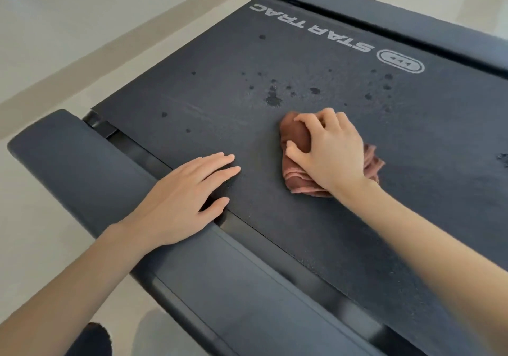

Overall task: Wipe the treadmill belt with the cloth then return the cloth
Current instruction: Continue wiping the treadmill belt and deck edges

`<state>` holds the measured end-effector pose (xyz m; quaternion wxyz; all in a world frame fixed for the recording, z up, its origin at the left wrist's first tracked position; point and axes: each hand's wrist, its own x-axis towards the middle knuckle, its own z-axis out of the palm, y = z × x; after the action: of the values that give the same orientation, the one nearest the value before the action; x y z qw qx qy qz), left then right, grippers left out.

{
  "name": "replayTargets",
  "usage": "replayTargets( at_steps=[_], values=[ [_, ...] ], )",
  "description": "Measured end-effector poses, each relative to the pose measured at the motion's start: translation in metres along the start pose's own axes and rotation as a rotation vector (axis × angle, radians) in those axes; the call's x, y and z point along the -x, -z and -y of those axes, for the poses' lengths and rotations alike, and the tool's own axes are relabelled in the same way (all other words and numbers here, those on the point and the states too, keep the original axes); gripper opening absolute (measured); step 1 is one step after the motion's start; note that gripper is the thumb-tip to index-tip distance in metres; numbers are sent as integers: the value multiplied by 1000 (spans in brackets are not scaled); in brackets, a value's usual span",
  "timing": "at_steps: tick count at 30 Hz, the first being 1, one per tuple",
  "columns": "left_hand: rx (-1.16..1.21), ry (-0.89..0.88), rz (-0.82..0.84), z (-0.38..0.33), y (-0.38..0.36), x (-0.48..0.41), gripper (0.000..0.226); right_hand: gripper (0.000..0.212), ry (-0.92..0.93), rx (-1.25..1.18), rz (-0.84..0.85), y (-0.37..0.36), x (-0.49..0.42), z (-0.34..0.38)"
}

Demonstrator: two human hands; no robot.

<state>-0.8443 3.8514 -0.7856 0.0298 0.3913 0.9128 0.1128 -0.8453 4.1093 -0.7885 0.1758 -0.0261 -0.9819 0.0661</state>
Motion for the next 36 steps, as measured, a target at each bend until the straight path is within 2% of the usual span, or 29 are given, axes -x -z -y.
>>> replayTargets(
  at_steps=[2, 4, 6, 8, 13, 16, 18, 22, 24, 28, 30, 33, 36],
  values=[
    [28, -20, -4, 15, 3, -5, 47, 41, 62, -34, -25, -8, 1, 35],
    [98, -2, -21, 34, 6, -5, 45, 40, 205, -100, -8, -6, 14, 56],
    [180, 53, -42, 58, 10, 2, 48, 41, 352, -141, 60, 3, 28, 55],
    [221, 93, -66, 81, 15, 11, 52, 42, 392, -110, 103, 13, 37, 35],
    [173, 116, -104, 129, 23, 15, 44, 46, 46, 31, 51, 17, 9, 3],
    [152, 92, -106, 140, 24, 4, 46, 41, -162, 82, -17, -8, -26, 37],
    [137, 74, -102, 145, 23, -2, 47, 40, -218, 80, -40, -24, -42, 71],
    [134, 98, -105, 153, 19, -4, 50, 37, -127, 53, -64, -28, -30, 120],
    [169, 104, -121, 159, 19, -3, 48, 40, -71, 26, -12, -17, -5, 128],
    [209, 214, -178, 196, 30, -2, 47, 39, 67, 83, 111, 13, 51, 114],
    [202, 237, -159, 208, 34, 1, 51, 40, 59, 154, 136, 27, 59, 97],
    [113, 171, -94, 202, 31, 6, 57, 45, -178, 174, 113, 26, 37, 85],
    [95, 130, -98, 196, 28, 6, 57, 40, -467, 216, 29, 0, -1, 90]
  ],
)
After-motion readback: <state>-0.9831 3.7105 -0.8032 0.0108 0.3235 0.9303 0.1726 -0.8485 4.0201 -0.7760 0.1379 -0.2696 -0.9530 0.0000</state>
